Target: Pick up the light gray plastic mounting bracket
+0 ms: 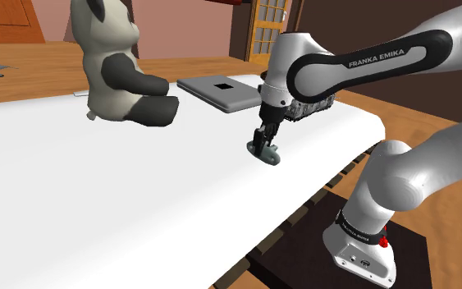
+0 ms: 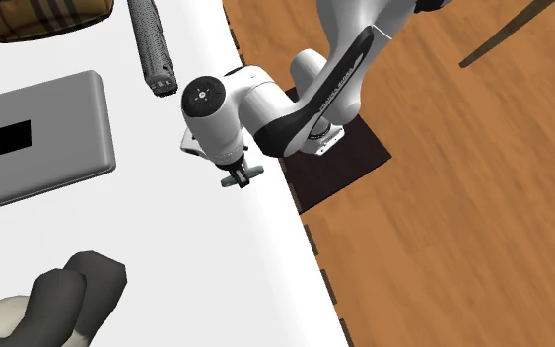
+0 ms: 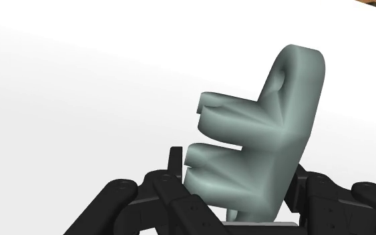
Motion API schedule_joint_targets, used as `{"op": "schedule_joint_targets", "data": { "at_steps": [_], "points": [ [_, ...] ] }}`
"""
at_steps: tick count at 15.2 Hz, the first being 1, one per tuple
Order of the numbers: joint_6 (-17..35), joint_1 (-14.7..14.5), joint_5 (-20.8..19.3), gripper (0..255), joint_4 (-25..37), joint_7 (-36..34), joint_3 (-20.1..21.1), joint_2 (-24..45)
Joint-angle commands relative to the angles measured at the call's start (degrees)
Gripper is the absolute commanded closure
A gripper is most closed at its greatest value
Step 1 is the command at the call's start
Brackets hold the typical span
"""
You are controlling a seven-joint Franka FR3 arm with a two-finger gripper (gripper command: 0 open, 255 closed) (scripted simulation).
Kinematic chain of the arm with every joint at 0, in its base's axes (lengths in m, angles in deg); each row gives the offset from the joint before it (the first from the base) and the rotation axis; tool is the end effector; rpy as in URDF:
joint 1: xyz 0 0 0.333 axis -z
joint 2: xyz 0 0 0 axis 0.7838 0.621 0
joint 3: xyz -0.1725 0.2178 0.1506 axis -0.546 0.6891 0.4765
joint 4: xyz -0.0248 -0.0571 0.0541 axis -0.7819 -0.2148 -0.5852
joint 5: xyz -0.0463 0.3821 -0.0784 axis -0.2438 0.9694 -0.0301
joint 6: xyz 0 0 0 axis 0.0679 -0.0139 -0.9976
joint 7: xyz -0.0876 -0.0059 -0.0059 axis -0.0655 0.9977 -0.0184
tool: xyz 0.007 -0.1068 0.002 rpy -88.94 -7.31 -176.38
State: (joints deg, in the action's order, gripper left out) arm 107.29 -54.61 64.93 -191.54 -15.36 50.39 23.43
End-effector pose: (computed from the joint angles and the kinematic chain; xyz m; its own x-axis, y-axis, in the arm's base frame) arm 0.3375 0.0753 0.4369 0.9984 0.0430 0.0360 0.0438 -0.9988 -0.0228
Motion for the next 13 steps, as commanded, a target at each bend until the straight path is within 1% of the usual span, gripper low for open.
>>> {"op": "schedule_joint_targets", "data": {
  "at_steps": [1,11,13],
  "points": [
    [-1.9,0.0,-0.1,255,1.3,-0.2,0.0,-0.6],
    [-10.1,0.2,-0.7,255,8.1,-0.4,-0.7,-2.0],
    [-10.3,0.2,-0.7,255,8.2,-0.4,-0.7,-2.0]
  ]
}}
